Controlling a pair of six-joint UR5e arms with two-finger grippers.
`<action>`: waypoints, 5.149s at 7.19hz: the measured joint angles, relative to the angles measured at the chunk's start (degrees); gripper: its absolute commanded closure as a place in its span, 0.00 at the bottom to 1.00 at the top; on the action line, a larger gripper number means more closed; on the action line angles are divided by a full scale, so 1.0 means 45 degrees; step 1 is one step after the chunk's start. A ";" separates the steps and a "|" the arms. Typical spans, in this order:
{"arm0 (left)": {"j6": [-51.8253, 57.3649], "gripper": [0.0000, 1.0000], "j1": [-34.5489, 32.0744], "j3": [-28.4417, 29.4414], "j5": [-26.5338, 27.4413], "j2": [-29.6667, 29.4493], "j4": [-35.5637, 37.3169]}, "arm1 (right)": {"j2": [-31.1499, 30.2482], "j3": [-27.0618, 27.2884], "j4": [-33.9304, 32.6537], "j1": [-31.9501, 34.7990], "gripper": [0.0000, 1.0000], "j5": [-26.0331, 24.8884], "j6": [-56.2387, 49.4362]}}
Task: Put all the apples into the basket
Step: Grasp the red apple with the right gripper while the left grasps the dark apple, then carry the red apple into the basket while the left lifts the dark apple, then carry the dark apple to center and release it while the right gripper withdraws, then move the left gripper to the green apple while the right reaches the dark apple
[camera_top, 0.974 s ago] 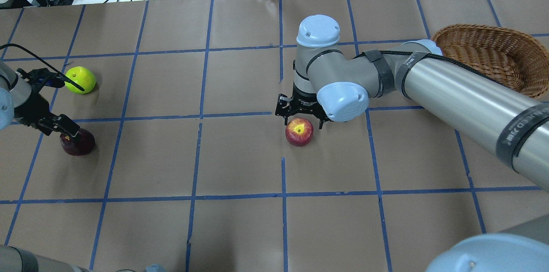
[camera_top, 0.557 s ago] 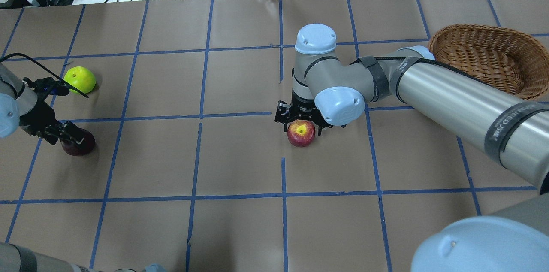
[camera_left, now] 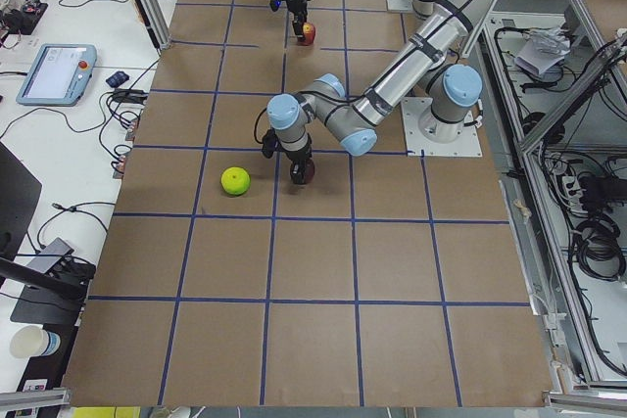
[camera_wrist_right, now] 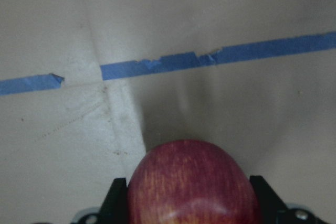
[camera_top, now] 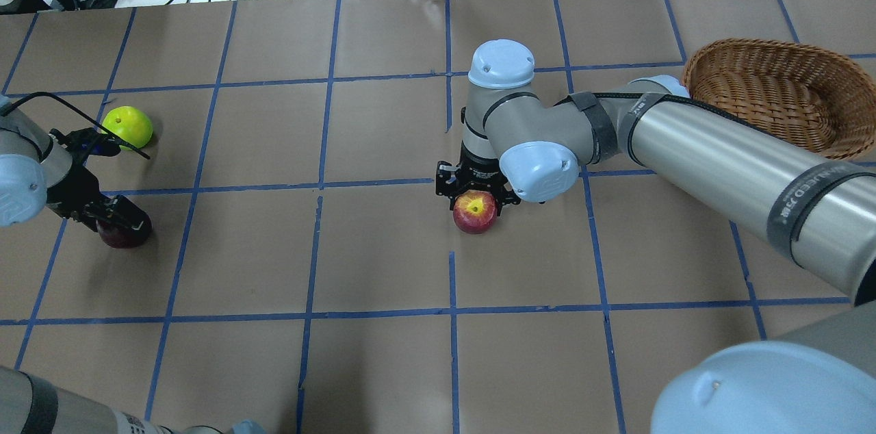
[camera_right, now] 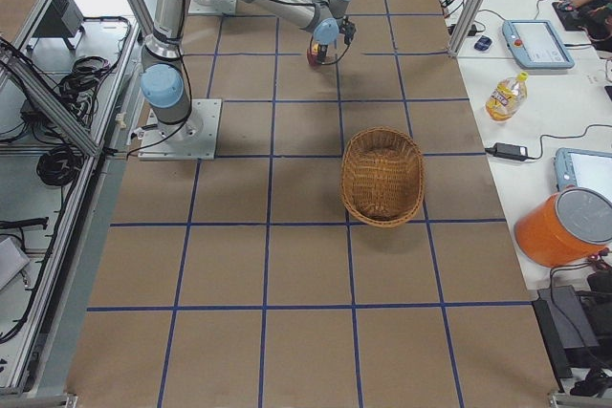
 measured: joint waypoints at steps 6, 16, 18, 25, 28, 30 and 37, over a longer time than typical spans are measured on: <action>-0.0637 0.66 -0.0746 0.0399 -0.0050 0.1210 -0.1033 | -0.2189 -0.2147 0.2139 -0.3400 1.00 -0.1494 -0.2779; -1.4526 0.73 -1.1844 0.2522 -0.2944 -0.0616 0.0936 | 0.0928 -0.2839 -0.1904 -1.0941 0.28 -0.3249 -1.4927; -1.5310 0.70 -1.2300 0.3439 -0.2509 -0.1682 0.1132 | 0.1335 -0.2837 -0.2486 -1.1128 0.00 -0.3153 -1.5294; -1.5419 0.00 -1.2442 0.4426 -0.2598 -0.1838 0.0238 | -0.1011 -0.2811 0.0203 -1.0271 0.00 -0.3093 -1.4368; -1.2059 0.00 -0.9838 0.5047 -0.2501 -0.0372 -0.3316 | -0.2235 -0.2804 0.2580 -0.7780 0.00 -0.3041 -0.9978; -0.8076 0.00 -0.6822 0.5029 -0.2218 0.0085 -0.4172 | -0.2381 -0.2761 0.2966 -0.5172 0.00 -0.2597 -0.6081; -0.3376 0.00 -0.2181 0.6003 -0.0059 -0.2558 -0.0647 | -0.0085 -0.2758 0.1211 -0.0280 0.00 -0.0709 0.0413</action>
